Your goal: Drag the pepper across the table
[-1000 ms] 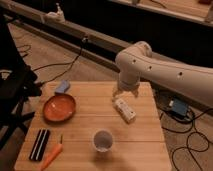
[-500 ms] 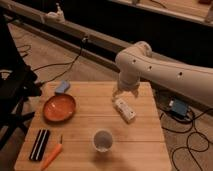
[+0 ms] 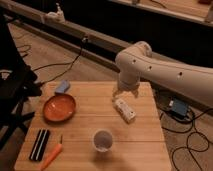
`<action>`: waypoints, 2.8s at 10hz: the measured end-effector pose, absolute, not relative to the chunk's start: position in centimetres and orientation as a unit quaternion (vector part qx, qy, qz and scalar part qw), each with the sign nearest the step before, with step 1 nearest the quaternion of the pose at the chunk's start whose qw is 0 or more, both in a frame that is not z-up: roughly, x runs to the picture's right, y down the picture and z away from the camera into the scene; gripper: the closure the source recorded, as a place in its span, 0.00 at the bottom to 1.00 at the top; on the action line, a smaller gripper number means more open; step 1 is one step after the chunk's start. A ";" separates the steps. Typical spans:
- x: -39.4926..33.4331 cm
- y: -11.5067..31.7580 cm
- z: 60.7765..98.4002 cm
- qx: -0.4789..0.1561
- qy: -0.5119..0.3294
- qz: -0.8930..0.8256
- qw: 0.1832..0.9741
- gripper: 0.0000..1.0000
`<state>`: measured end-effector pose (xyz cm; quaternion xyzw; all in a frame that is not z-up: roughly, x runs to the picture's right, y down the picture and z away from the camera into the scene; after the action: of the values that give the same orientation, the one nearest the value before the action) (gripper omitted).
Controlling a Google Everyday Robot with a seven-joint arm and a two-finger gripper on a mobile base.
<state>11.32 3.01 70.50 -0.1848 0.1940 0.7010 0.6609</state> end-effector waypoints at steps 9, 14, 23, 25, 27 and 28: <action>11.5 2.8 70.7 -0.176 0.201 0.693 0.669 0.33; -2.0 5.0 71.9 -0.243 0.165 0.611 0.735 0.33; -12.5 13.6 69.6 -0.341 0.156 0.545 0.750 0.33; -12.7 14.3 69.9 -0.350 0.161 0.543 0.746 0.33; -14.3 16.0 70.3 -0.368 0.172 0.541 0.737 0.33; -15.6 17.2 70.7 -0.382 0.175 0.537 0.732 0.33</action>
<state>-15.57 17.18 70.72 -0.3815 0.1746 0.5374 0.7315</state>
